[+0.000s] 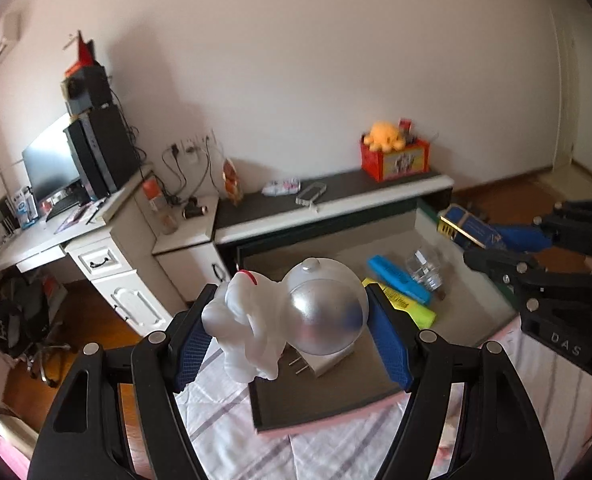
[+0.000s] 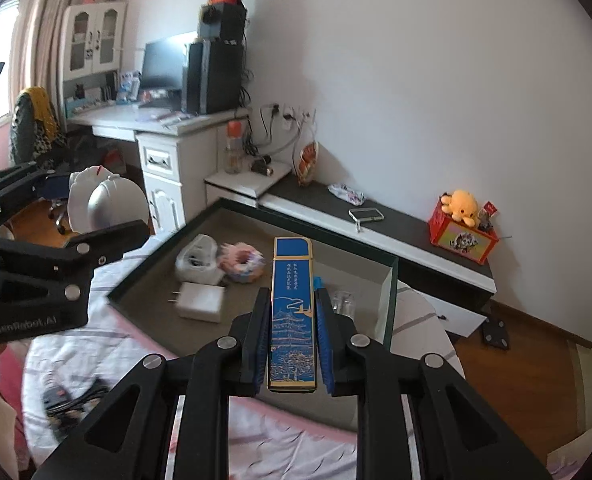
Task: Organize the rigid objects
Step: 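Carry the astronaut figure and blue box into the pink box and release both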
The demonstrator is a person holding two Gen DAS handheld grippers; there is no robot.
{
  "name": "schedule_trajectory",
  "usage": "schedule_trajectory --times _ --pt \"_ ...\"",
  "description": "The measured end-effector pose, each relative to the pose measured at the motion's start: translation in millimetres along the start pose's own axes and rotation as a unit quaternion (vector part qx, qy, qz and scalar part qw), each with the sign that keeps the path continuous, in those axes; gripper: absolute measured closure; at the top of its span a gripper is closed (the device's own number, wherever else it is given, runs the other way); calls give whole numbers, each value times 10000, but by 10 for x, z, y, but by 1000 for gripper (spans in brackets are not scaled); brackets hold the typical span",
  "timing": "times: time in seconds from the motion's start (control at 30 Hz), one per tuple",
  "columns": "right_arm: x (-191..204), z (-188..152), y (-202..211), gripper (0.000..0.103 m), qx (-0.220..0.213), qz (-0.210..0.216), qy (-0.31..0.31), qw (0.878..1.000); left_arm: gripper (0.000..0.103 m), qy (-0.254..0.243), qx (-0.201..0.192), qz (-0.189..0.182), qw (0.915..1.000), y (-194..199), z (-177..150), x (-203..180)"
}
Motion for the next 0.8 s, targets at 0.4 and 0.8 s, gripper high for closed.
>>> schedule_trajectory --times 0.4,0.8 --pt "-360 -443 -810 82 1133 -161 -202 9932 30 -533 1006 -325 9930 -951 -220 -508" --pt "-366 -452 -528 77 883 -213 -384 9951 10 -274 847 -277 9956 -731 -240 -363"
Point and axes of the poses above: each gripper's, at about its wrist camera, not at the fingertips, and y roughly against the way its jaws point, x to its left, z to its top, the point moved 4 cm from there along -y, roughly the way its jaws point, and after that the axes turned 2 degrees about z, right-handed, at the moved point
